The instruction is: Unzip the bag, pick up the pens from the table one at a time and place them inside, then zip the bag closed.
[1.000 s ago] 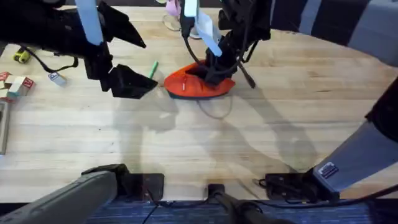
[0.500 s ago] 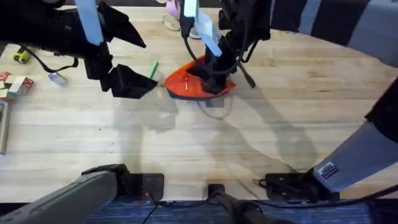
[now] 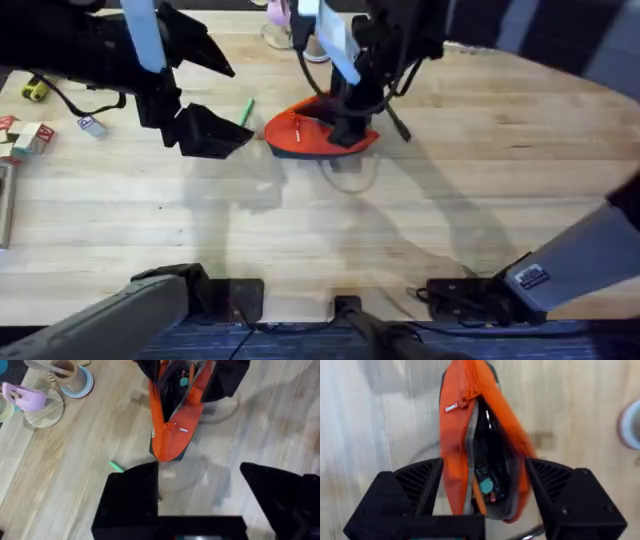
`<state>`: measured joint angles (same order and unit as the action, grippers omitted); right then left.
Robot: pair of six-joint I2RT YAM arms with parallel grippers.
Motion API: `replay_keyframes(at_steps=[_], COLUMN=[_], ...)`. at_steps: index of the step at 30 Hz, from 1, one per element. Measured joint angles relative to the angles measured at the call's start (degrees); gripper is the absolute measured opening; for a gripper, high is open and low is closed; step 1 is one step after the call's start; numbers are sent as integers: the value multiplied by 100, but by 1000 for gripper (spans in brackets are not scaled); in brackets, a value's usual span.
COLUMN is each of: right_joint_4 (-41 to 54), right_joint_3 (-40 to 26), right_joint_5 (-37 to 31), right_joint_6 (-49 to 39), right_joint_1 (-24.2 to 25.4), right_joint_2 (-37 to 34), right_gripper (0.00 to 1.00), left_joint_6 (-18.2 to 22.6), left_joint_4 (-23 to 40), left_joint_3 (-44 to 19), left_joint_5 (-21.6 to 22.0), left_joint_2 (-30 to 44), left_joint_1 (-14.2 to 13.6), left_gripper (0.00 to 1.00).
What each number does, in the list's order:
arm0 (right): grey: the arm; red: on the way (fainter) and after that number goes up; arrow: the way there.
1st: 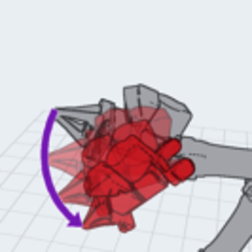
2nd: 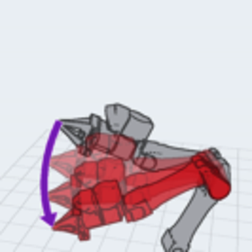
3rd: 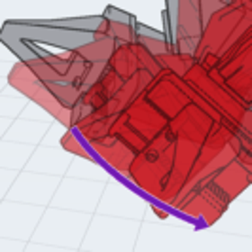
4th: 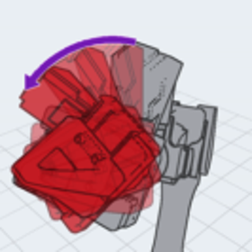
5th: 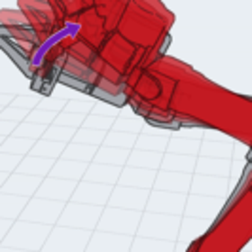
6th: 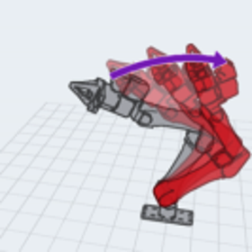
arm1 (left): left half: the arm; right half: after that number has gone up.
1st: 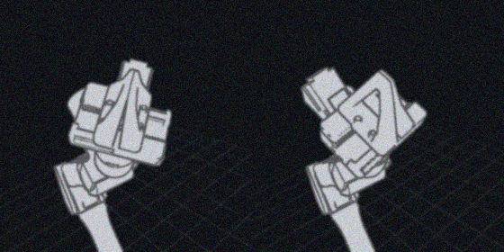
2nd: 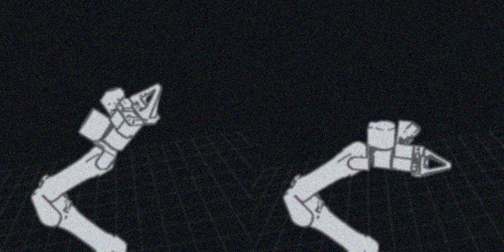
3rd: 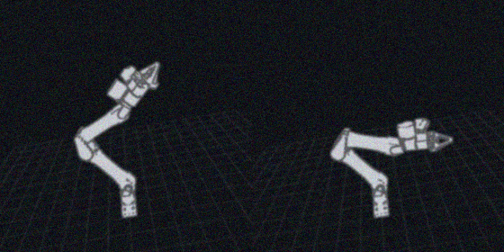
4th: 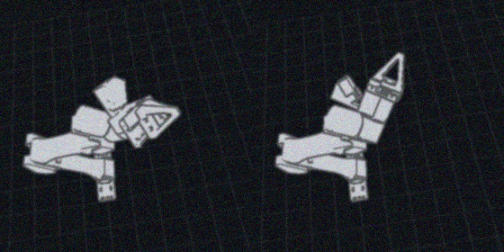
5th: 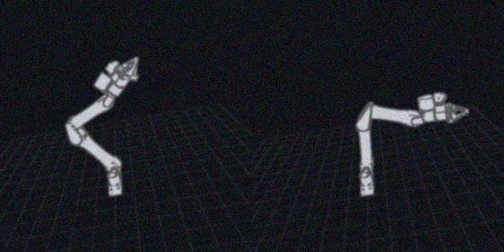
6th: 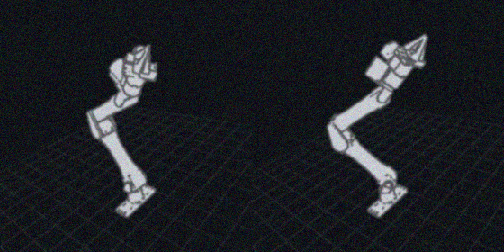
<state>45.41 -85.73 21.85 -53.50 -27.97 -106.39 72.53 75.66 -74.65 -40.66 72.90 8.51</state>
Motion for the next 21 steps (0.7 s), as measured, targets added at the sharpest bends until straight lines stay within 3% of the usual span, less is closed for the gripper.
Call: replay_keyframes(at_steps=[12, 21], right_joint_4=[551, 551], right_joint_3=[-4, -4], right_joint_5=[0, -350], right_joint_6=[87, 739], right_joint_1=[200, 1229], right_joint_2=[1024, 1298], right_gripper=[995, 996], left_joint_6=[0, 0], left_joint_4=[-4, -24], left_joint_3=[0, 0], left_joint_5=[0, 0], left_joint_2=[0, 0], left_joint_1=[0, 0], left_gripper=[993, 993])
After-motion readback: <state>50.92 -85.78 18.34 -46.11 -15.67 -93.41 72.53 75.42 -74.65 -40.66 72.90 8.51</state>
